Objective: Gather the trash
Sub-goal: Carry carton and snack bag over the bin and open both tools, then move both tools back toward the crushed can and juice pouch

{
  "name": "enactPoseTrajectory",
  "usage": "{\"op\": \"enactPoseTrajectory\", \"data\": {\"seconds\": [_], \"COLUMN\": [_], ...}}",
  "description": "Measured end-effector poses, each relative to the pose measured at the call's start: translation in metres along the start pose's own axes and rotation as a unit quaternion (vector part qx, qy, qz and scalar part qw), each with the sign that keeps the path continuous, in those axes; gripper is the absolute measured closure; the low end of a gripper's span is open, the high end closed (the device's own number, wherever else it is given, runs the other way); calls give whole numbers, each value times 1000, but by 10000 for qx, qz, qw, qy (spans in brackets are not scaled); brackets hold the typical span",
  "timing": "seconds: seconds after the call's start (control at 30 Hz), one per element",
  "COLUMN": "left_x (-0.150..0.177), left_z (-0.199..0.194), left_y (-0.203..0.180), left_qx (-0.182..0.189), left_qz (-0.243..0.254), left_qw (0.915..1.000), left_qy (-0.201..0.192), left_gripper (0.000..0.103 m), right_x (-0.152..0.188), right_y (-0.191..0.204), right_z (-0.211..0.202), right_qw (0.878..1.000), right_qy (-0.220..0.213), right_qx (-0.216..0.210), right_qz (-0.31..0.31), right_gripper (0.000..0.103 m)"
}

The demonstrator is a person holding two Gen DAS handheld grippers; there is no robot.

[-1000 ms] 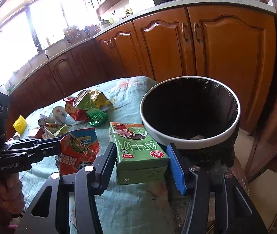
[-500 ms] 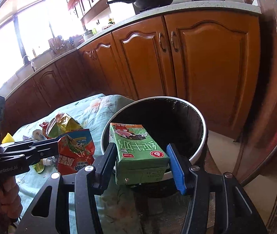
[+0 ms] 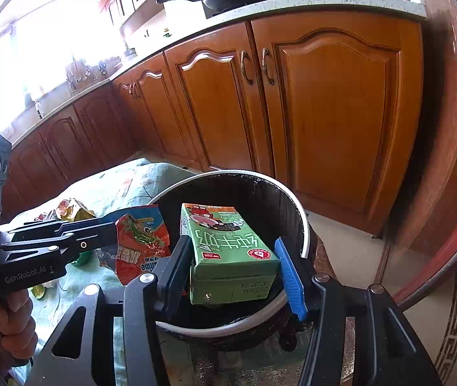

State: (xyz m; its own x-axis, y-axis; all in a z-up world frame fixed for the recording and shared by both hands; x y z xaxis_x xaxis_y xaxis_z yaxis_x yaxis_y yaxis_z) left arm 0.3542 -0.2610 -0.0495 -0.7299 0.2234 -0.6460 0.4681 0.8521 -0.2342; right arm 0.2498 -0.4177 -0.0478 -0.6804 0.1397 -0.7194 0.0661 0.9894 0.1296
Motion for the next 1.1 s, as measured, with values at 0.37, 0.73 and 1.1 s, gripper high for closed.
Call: {"op": "enactPoseTrajectory", "data": {"seconds": [0.37,0.73,1.1], "left_x": [-4,56,123], "left_z": [13,-45,-124], "left_y": [5,20,64], "left_qx": [-60,-25,-276], "left_qz": [-130,-490,-1147], "left_qw": [9999,9984,9921], "left_qy": [29,-273,-435], "left_gripper": [47,37,37], "right_x": [-7,10,38], "right_y": [-7,10,73], "right_z": [25,-3,-22], "right_qw": [9997,9968,9926], "right_qy": [213,-49,49], "right_qx": [-83,-489,-1050], "right_qz": [129,628,600], "right_gripper": [46,10,9]}}
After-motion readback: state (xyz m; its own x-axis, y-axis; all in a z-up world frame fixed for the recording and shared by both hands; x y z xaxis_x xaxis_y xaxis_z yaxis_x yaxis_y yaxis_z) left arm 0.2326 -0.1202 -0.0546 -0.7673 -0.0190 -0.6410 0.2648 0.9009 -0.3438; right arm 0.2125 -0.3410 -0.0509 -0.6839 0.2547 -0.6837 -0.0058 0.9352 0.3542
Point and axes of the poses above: each gripper's, at about its wrist camera, not at the fingertips, and z roughly the way its jaws point, y to its left, x to its underside, the point moved 3 cm from there along z, roughly the way its jaws point, and after that the axes turned 5 degrees about x, right-handed, at the moved point
